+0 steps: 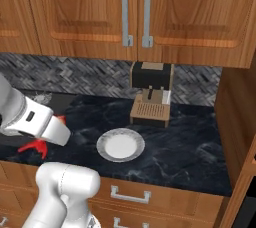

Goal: Pick fish from the fridge and place it on the plate on the counter.

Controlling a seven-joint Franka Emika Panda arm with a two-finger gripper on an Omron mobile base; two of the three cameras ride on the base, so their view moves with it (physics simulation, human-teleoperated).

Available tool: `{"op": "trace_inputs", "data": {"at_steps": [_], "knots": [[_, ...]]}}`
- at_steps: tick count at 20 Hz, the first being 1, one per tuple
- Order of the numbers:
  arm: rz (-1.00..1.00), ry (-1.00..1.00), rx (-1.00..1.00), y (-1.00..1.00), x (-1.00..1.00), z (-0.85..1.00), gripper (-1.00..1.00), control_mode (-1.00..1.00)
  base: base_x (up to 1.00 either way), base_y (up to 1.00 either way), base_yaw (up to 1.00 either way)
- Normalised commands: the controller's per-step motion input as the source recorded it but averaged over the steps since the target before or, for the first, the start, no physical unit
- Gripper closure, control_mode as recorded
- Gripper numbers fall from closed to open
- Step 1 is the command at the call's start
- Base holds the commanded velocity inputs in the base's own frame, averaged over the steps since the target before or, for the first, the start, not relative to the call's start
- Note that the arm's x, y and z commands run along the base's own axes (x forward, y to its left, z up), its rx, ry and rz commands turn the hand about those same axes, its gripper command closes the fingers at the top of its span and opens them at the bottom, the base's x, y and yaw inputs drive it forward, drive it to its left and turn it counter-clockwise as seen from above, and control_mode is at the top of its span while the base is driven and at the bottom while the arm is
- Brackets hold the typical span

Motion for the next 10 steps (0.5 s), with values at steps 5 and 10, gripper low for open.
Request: {"op": "trace_inputs", "data": {"at_steps": [5,10], "knots": [[0.05,0.03,0.04,-0.09,0.43,-0.59,1.00,-1.00,0.00,0.00,0.00],[0.07,0.02,0.02,-0.09,0.71,-0.78,1.00,-1.00,0.00,0.00,0.00]]}}
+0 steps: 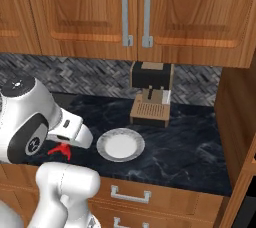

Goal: Pick fish from the fridge and place it on the plate on the counter.

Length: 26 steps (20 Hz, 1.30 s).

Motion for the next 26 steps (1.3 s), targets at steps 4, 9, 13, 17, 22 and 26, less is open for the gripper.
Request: {"op": "trace_inputs", "data": {"at_steps": [4,9,13,17,22,26], "knots": [[0.05,0.17,0.01,-0.03,0.68,-0.46,1.00,-1.00,0.00,0.00,0.00],[0.01,0.15,0.00,0.00,0.80,-0.56,1.00,-1.00,0.00,0.00,0.00],[0.02,0.07,0.00,-0.05,0.65,-0.64,1.00,-1.00,0.00,0.00,0.00],[0.05,0.00,0.00,-0.16,0.59,-0.47,1.00,-1.00,0.00,0.00,0.00],[0.04,0.00,0.00,-0.21,0.77,-0.41,1.00,-1.00,0.00,0.00,0.00],[0.05,0.00,0.00,-0.16,0.71,-0.49,1.00,-1.00,0.00,0.00,0.00]]}}
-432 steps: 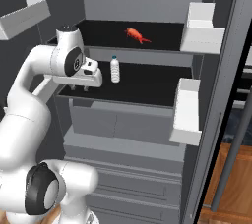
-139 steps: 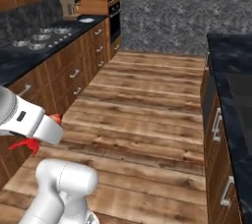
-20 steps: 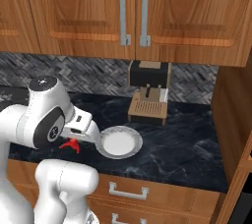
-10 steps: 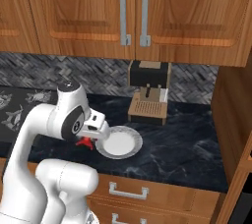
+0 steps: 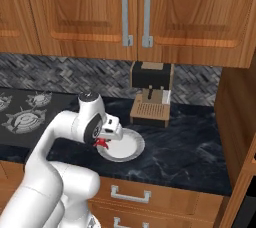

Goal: Pick fish from the fridge and place it on the plate on the counter.

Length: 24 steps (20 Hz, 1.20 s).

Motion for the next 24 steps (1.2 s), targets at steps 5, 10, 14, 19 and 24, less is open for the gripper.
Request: {"op": "trace_inputs", "data": {"at_steps": [5,10,14,19,24], "knots": [[0.02,0.00,0.00,-0.03,0.65,-0.61,1.00,-1.00,0.00,0.00,0.00],[0.00,0.00,0.00,0.00,0.59,-0.52,1.00,-1.00,0.00,0.00,0.00],[0.00,0.00,0.01,0.00,0.43,-0.29,1.00,-1.00,0.00,0.00,0.00],[0.00,0.00,0.00,0.00,0.18,-0.19,1.00,-1.00,0.00,0.00,0.00],[0.00,0.00,0.00,0.00,0.07,-0.17,1.00,-1.00,0.00,0.00,0.00]]}}
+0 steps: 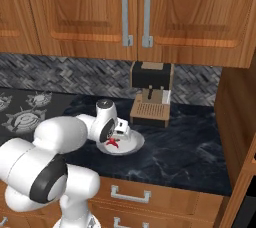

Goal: Pick fish from the fridge and place it on the plate on the counter.

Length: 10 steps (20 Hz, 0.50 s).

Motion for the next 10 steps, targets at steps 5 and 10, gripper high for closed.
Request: {"op": "trace_inputs", "data": {"at_steps": [5,10], "knots": [[0.00,0.00,0.00,0.00,0.00,-0.18,1.00,-1.00,0.00,0.00,0.00],[0.00,0.00,0.00,0.00,0.00,-0.04,-1.00,-1.00,0.00,0.00,0.00]]}}
